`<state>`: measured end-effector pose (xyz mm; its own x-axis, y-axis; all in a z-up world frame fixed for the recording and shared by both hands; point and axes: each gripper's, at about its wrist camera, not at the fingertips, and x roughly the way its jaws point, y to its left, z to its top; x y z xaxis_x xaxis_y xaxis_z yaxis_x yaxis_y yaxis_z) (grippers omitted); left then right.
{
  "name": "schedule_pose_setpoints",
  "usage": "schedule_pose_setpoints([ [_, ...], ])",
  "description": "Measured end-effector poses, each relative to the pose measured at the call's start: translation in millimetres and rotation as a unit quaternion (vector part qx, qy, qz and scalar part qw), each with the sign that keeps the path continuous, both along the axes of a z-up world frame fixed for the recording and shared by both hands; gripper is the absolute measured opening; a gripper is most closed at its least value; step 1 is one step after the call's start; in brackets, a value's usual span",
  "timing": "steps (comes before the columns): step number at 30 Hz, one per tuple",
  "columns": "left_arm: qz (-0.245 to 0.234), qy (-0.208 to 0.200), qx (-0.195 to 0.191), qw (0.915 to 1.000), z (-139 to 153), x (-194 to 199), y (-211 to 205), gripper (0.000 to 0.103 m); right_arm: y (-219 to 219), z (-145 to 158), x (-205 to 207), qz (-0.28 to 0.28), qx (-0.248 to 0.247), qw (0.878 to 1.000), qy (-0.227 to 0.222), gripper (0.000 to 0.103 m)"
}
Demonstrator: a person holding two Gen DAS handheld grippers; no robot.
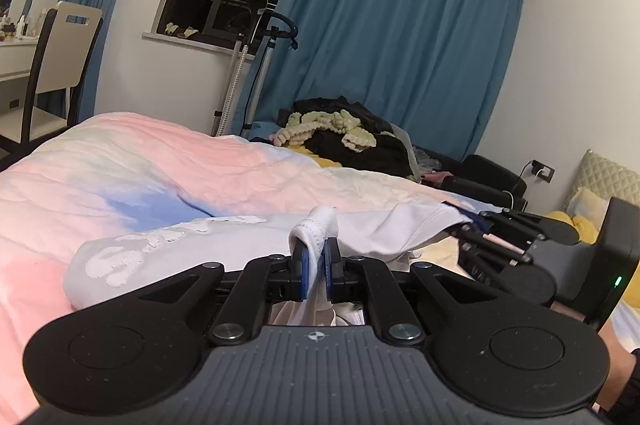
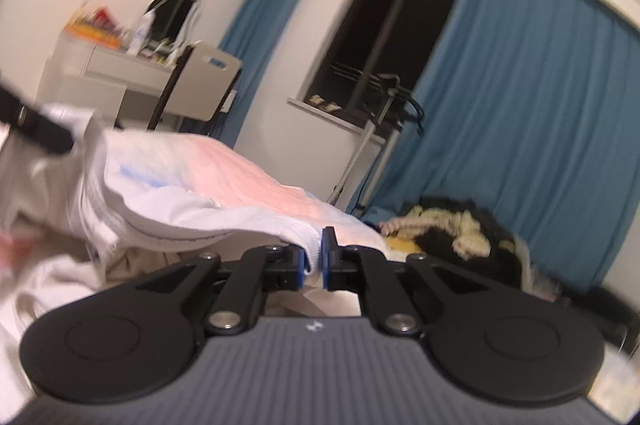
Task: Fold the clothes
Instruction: 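Grasp the other shoulder with the right gripper and lift the shirt up with both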
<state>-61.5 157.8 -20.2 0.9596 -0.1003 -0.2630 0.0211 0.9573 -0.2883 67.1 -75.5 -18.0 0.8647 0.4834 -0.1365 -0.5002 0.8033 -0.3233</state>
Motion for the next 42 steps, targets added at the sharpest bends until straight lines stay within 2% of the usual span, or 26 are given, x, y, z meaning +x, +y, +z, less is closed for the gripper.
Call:
schedule_pose_setpoints([
  [6, 0.029, -0.029, -0.002, 0.9992, 7, -11, 4, 0.008, -9, 5, -22, -0.016, 0.078, 0.996, 0.029, 0.008],
  [9, 0.043, -0.044, -0.002, 0.9981, 10, -17, 6, 0.008, -9, 12, -36, -0.019, 0.102, 0.994, 0.02, 0.007],
  [12, 0.059, -0.08, -0.015, 0.9949, 23, -31, 12, 0.008, -11, 25, -57, -0.027, 0.149, 0.988, 0.011, 0.007],
  [17, 0.067, -0.144, -0.027, 0.9869, 61, -54, 23, 0.008, -15, 46, -99, -0.056, 0.233, 0.971, 0.006, 0.007],
  [20, 0.057, -0.189, -0.019, 0.9801, 95, -67, 27, 0.008, -15, 71, -121, -0.053, 0.254, 0.965, -0.016, 0.007],
  [26, 0.029, -0.27, -0.01, 0.9623, 196, -92, 24, 0.008, -20, 152, -166, -0.024, 0.298, 0.949, -0.096, 0.006],
  [33, -0.005, -0.361, -0.001, 0.9326, 315, -121, 19, 0.008, -45, 285, -202, 0.011, 0.295, 0.934, -0.2, 0.006],
  [36, -0.019, -0.383, 0.006, 0.9237, 364, -130, 9, 0.007, -61, 342, -214, 0.021, 0.291, 0.928, -0.231, 0.006],
  [39, -0.021, -0.396, 0.029, 0.9174, 403, -133, -4, 0.007, -77, 392, -221, 0.027, 0.289, 0.925, -0.245, 0.006],
  [42, -0.02, -0.394, 0.04, 0.918, 429, -126, -11, 0.007, -86, 427, -224, 0.026, 0.273, 0.924, -0.266, 0.006],
])
